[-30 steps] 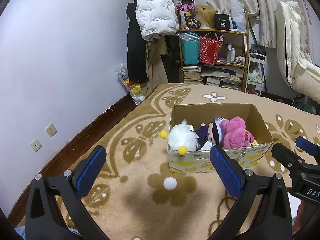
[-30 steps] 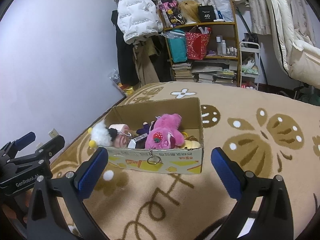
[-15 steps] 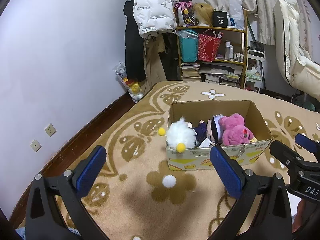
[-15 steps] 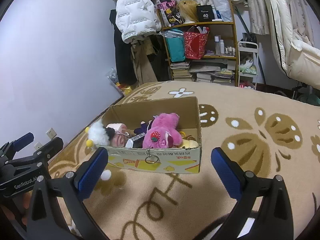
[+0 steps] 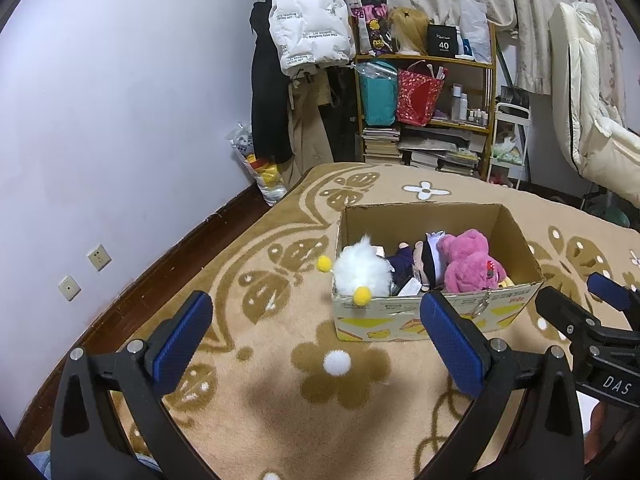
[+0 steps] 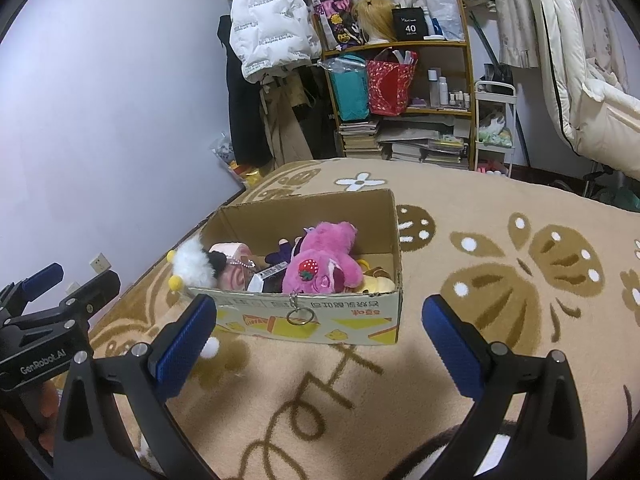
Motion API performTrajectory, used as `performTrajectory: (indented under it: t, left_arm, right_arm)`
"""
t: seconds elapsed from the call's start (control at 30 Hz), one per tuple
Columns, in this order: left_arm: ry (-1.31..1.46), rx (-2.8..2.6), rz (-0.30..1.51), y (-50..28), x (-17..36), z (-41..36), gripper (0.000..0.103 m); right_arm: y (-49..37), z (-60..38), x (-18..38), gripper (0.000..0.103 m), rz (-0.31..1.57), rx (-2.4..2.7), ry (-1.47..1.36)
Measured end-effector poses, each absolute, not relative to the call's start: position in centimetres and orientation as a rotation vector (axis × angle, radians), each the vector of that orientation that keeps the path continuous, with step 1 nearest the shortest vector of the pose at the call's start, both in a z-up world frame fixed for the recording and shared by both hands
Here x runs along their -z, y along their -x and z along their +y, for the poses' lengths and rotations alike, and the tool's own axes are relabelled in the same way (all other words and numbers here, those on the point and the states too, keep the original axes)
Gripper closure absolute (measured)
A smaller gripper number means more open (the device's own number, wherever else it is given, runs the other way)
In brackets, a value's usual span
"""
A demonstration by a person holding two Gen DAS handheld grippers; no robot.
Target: Organize soft objects
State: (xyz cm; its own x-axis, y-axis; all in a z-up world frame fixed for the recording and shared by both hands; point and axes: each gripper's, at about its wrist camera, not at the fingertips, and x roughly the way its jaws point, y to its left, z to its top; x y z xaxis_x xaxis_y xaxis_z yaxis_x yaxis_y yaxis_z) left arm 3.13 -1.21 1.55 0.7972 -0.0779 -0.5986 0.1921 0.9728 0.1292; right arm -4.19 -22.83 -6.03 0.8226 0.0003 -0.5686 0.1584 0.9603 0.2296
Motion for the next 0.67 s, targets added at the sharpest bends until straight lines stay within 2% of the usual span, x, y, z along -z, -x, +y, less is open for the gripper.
performTrajectory:
  t: [0.67]
  left_arm:
    - [-0.197,0.138,0.639,-3.08,-1.42,-1.33,0.000]
  right_arm:
    - [4.15,-22.95,6.45,0.000,0.603,0.101,-0.261]
